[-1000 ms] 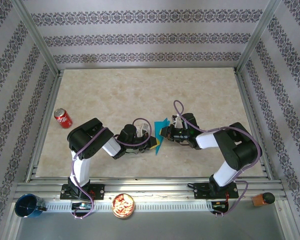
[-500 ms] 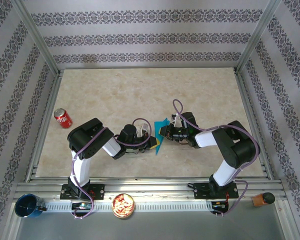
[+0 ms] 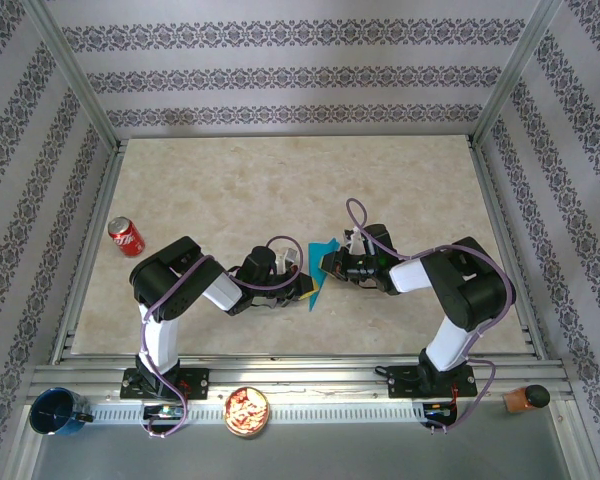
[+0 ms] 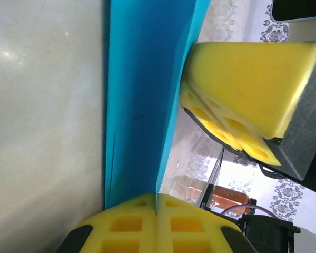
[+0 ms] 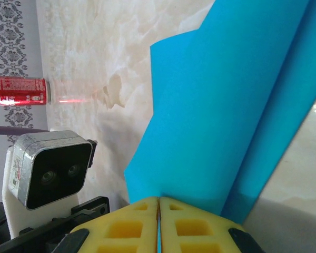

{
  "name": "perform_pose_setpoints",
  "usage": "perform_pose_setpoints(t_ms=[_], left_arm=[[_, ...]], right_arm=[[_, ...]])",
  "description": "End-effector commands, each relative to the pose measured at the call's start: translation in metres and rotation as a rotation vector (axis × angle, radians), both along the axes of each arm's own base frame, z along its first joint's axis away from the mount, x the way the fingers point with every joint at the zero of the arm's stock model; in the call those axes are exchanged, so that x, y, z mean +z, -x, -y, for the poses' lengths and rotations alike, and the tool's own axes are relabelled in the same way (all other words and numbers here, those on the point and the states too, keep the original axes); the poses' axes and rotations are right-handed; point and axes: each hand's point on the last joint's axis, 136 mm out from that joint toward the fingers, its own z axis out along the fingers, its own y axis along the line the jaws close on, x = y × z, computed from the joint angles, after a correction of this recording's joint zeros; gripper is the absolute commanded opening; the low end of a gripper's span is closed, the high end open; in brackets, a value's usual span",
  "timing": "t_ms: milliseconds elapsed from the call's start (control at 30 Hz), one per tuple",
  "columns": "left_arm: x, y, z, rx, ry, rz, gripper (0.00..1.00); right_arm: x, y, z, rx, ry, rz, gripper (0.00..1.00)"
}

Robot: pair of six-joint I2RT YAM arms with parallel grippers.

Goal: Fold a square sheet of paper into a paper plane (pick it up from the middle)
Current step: Fold the paper plane at the center of the table.

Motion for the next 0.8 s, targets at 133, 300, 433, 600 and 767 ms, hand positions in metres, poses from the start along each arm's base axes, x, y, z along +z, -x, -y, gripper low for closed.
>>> perform_pose_setpoints(t_ms=[133, 300, 433, 600, 767], left_arm=[[-0.023, 0.004, -0.014, 0.006, -0.084, -0.057, 0.00], [-0.025, 0.005, -0.016, 0.012, -0.089, -0.060, 0.00], [-0.025, 0.005, -0.016, 0.014, -0.090, -0.061, 0.00], [-0.026, 0.005, -0.018, 0.018, -0.094, -0.064, 0.00], [-0.027, 0.005, -0.019, 0.023, -0.100, -0.067, 0.00]], right_arm=[[0.003, -0.008, -0.001, 0.009, -0.003, 0.030, 0.12], [0.001, -0.008, 0.000, 0.010, -0.002, 0.024, 0.12], [-0.002, -0.008, -0.001, 0.010, 0.000, 0.016, 0.12], [-0.009, -0.007, 0.001, 0.003, 0.022, 0.003, 0.12], [-0.019, -0.003, 0.003, 0.000, 0.059, -0.026, 0.11]])
